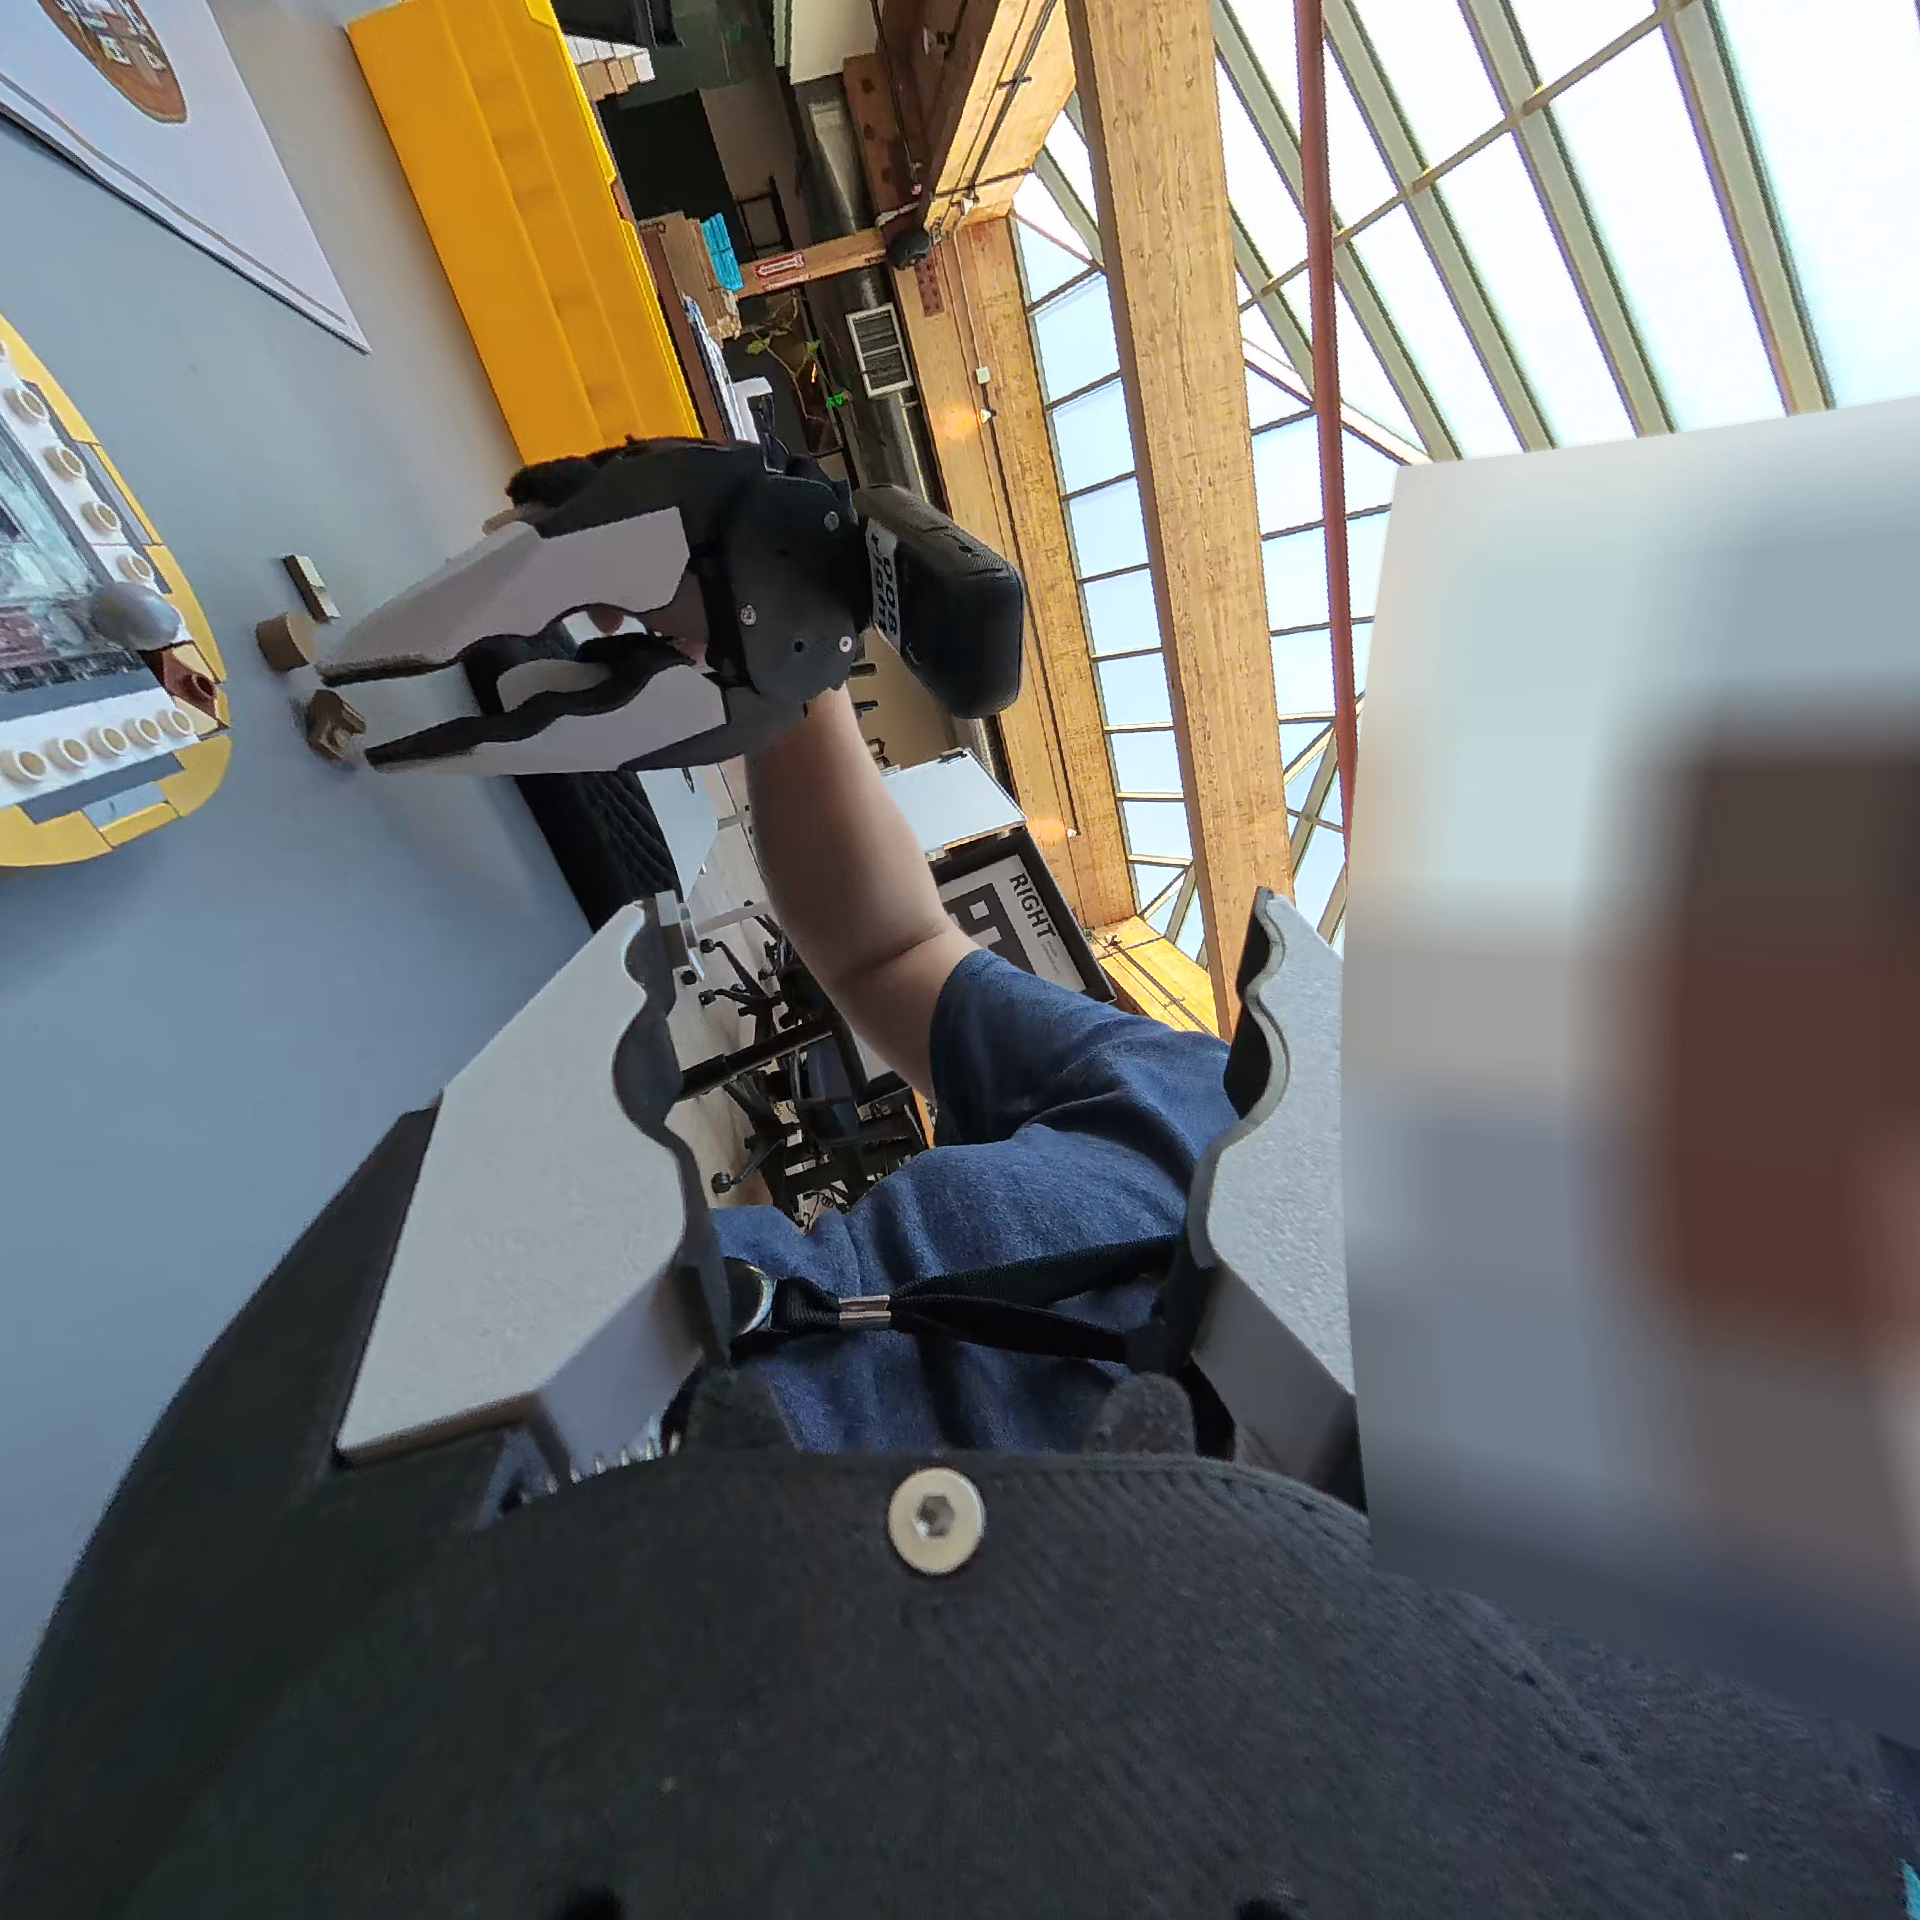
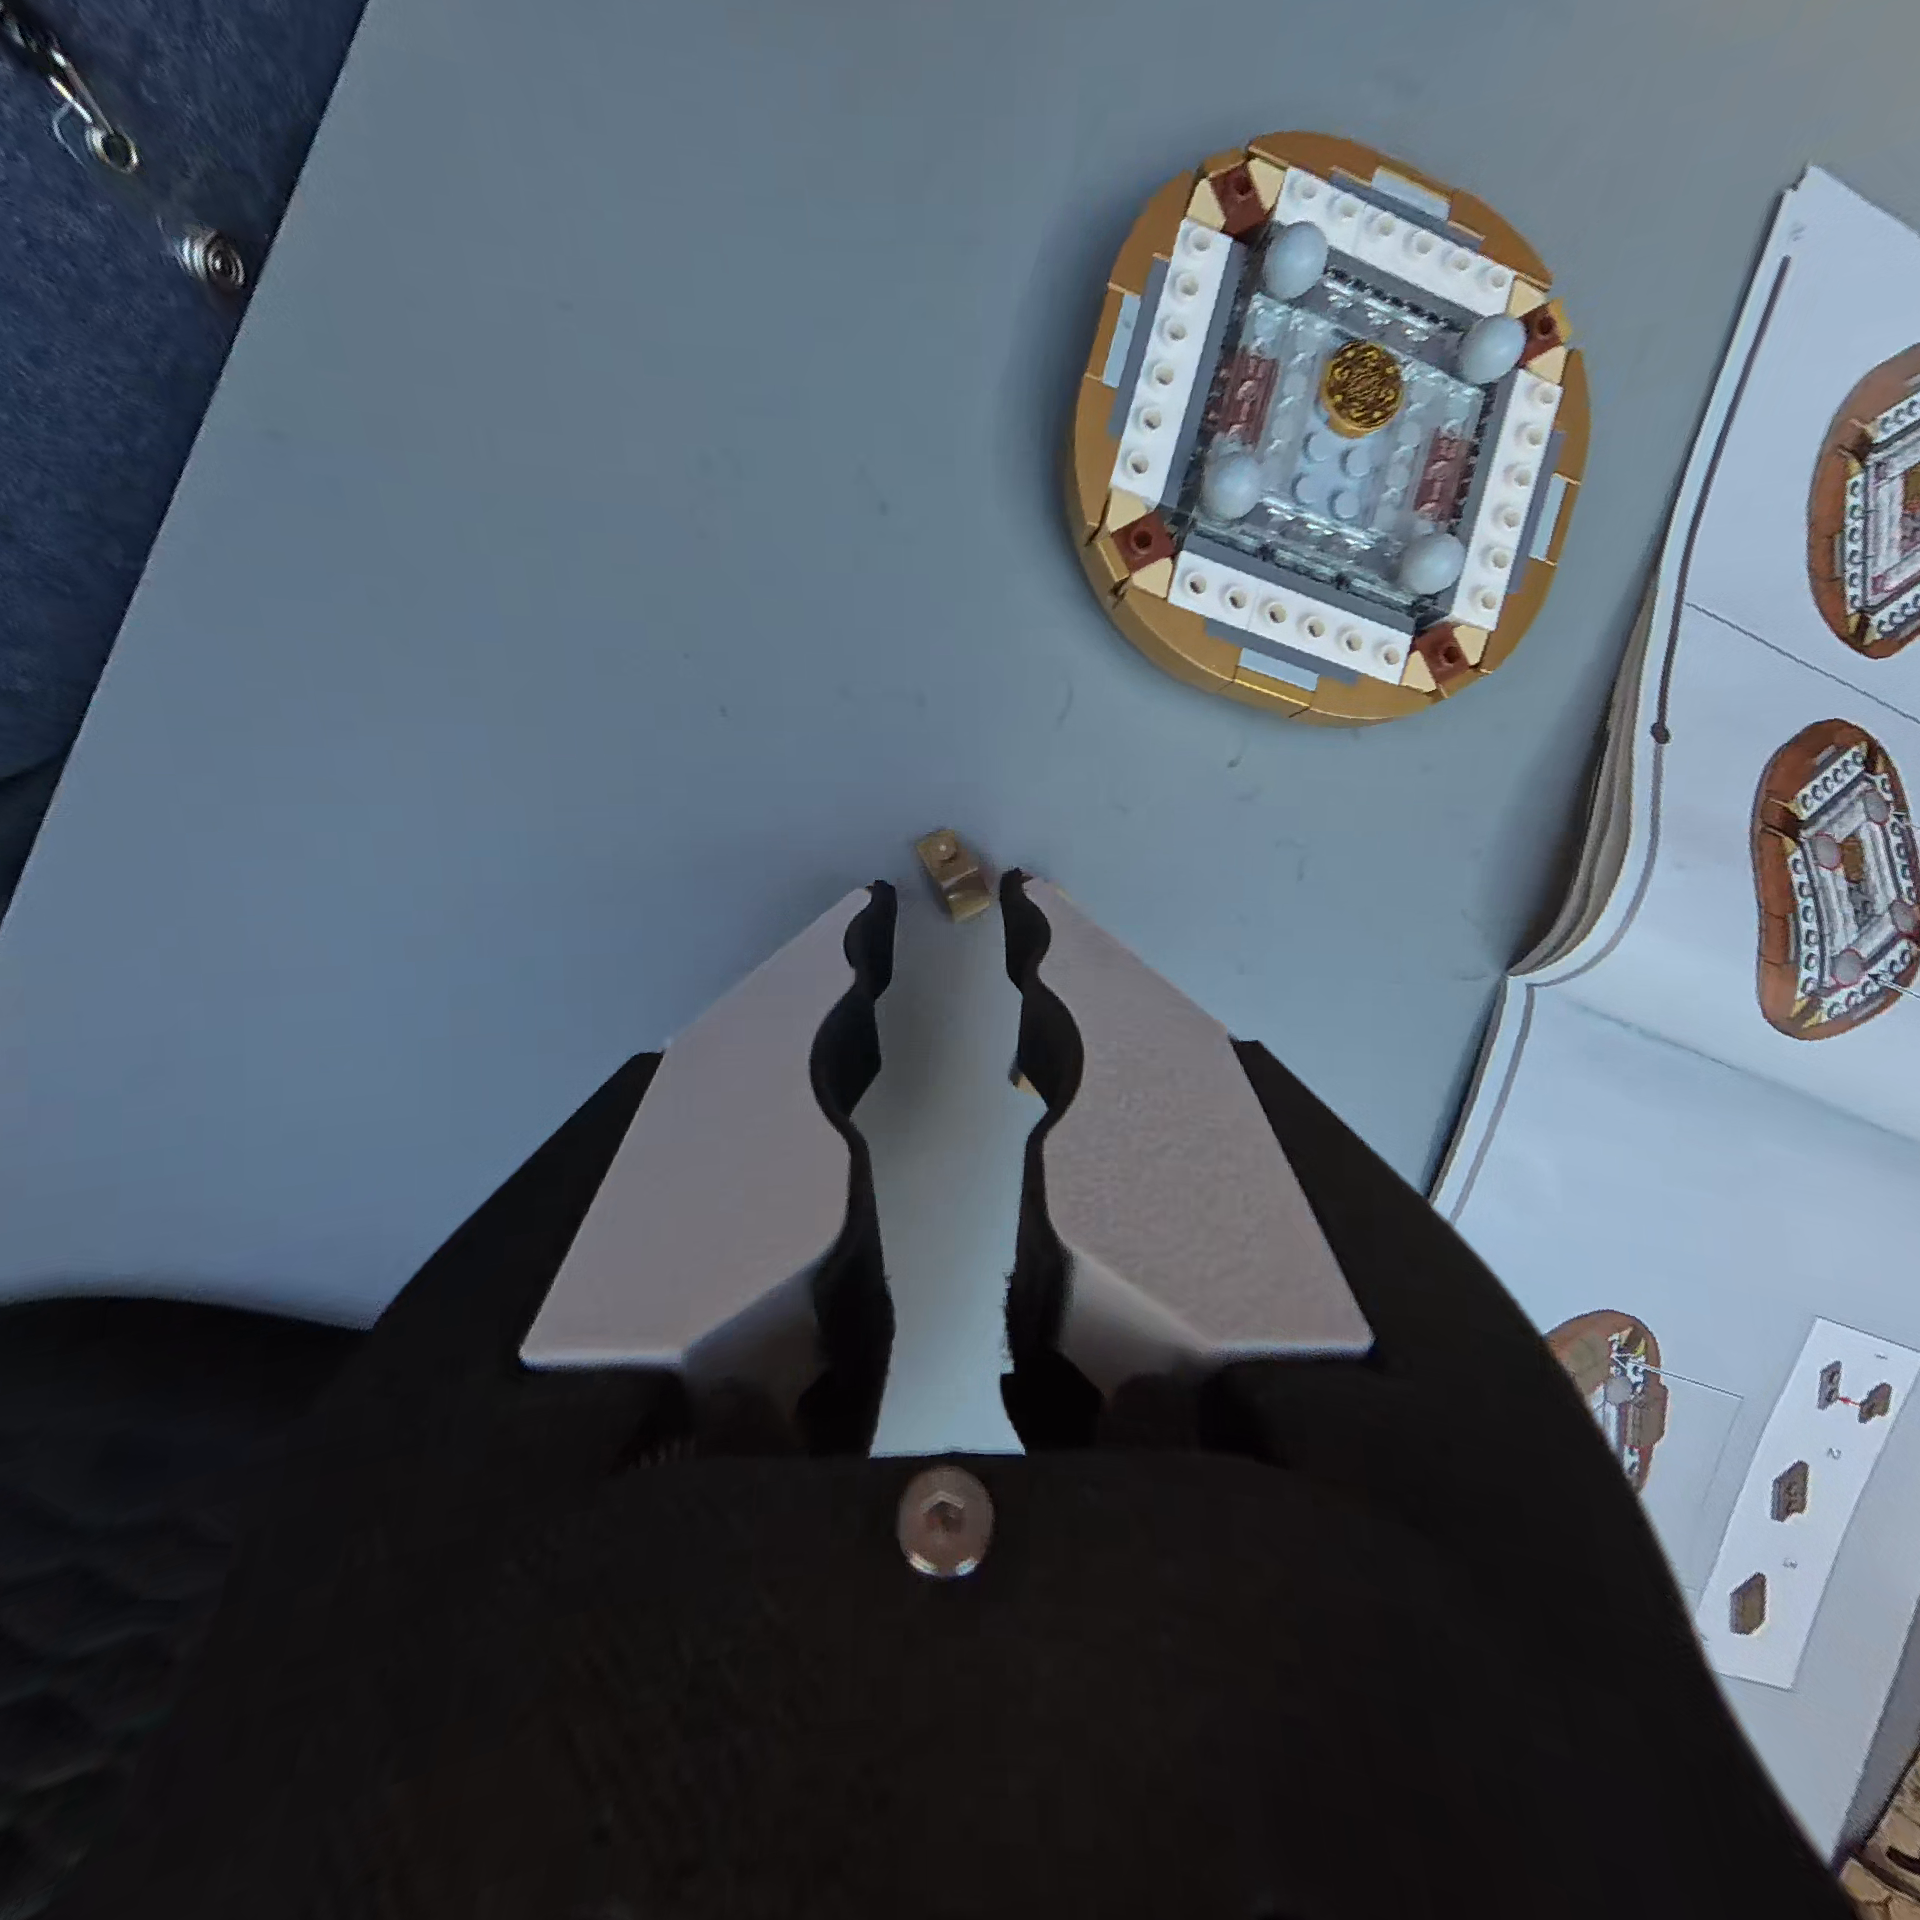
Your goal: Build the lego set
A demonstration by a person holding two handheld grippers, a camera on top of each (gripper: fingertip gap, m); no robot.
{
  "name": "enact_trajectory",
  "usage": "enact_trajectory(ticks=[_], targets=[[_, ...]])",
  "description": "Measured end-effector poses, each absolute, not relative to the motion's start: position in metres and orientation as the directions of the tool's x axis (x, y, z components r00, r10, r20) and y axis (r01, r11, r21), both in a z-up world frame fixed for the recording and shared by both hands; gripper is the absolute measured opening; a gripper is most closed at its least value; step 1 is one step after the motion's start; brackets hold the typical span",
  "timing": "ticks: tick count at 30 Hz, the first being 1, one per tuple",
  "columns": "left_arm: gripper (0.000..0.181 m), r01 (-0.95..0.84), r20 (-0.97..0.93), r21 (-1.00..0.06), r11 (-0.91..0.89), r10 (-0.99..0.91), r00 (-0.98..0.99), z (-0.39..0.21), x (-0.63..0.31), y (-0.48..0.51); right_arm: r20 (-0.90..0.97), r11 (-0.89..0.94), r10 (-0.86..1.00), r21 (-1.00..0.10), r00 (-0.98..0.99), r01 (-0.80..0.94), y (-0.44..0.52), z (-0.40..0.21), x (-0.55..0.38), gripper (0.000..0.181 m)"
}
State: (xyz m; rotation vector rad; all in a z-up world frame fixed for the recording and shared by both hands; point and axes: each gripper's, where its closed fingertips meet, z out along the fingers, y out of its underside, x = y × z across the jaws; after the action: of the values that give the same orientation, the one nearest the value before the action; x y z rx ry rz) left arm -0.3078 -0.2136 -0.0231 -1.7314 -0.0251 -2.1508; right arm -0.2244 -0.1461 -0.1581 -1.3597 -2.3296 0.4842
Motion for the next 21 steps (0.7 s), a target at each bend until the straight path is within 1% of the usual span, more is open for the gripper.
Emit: enact_trajectory(ticks=[4,8,10,12,21], targets=[[0.108,0.311,0.948,-0.215,-0.926,-0.274,-0.160,-0.024,-0.308,-0.209,0.141,0.475,0.871,-0.484,-0.470,0.735,-0.144,-0.159,-0.226,0.019],[0.108,0.314,0.950,-0.213,-0.925,-0.271,-0.155,-0.024,-0.308,-0.205,0.119,0.480,0.864,-0.487,-0.489,0.730,-0.144,-0.157,-0.225,0.008],[0.108,0.311,0.951,-0.214,-0.926,-0.270,-0.151,-0.024,-0.306,-0.204,0.115,0.482,0.862,-0.490,-0.494,0.726,-0.145,-0.157,-0.225,0.009],[0.108,0.311,0.952,-0.212,-0.927,-0.268,-0.150,-0.024,-0.305,-0.203,0.105,0.480,0.862,-0.485,-0.496,0.731,-0.146,-0.158,-0.224,0.013],[0.108,0.311,0.956,-0.202,-0.929,-0.257,-0.145,-0.026,-0.301,-0.201,0.088,0.480,0.858,-0.485,-0.506,0.731,-0.149,-0.160,-0.224,0.011]])
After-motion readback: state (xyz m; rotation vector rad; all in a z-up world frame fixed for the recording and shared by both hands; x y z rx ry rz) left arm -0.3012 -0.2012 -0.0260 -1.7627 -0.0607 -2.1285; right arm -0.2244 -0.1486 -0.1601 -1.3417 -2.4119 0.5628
